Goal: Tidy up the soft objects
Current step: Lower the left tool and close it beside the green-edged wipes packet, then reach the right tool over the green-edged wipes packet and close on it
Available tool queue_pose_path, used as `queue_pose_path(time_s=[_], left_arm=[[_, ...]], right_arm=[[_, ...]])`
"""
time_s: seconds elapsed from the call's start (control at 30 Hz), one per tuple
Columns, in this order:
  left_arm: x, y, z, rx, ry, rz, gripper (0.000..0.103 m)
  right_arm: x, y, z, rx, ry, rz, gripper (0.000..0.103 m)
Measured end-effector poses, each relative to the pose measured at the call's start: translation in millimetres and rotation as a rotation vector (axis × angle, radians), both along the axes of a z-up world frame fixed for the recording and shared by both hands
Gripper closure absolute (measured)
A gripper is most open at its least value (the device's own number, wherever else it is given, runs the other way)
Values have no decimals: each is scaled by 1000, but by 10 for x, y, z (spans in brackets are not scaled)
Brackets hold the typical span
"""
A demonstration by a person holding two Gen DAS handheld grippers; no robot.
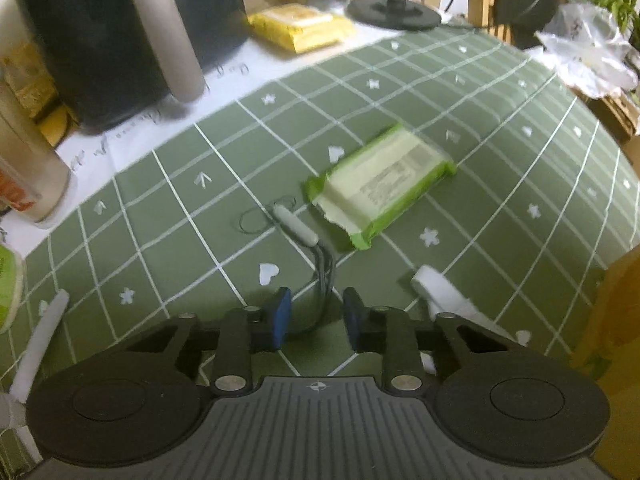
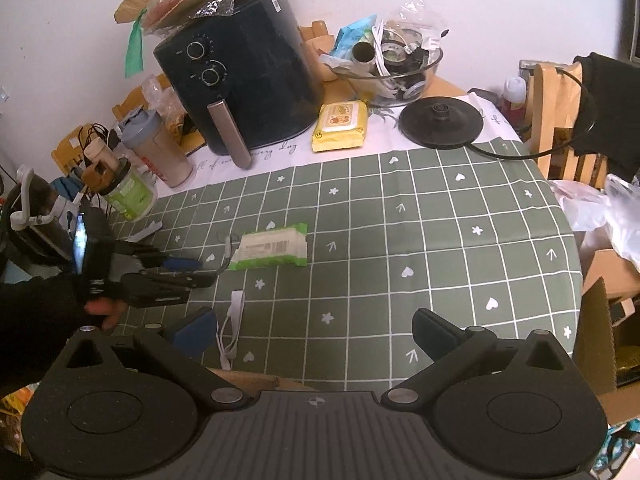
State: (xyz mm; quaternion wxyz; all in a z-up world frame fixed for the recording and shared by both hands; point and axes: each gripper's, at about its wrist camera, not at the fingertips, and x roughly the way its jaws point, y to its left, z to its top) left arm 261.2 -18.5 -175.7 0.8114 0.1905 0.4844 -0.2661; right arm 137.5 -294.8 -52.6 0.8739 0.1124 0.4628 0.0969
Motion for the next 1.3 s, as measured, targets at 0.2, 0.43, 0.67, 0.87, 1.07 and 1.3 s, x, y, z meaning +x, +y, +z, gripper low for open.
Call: queue_pose_path(time_s=[0.2,0.43,0.67,0.87,1.07,1.3], left_arm=[[6,-36,-30,3,-20,-17,92],[49,-148,-25,68,29,-78,100],[20,-138,-14,69,73,-79,100],[-108,-81,131,23,52,-42,100],[-275,-37,366,-17,-3,-29,100],[-460,22,608,-58,-46,-4,100]], right_arm=[[-49,-19,13,-3,2,-13,0],[-57,-43,43,-11,-6,-24,0],[-10,-41,49,-31,-3,4,0],[57,-35,42,-55,-4,49,0],[141,-29,15,-89,-1,101,0],[322,3,-11,-117,-12,185,0]])
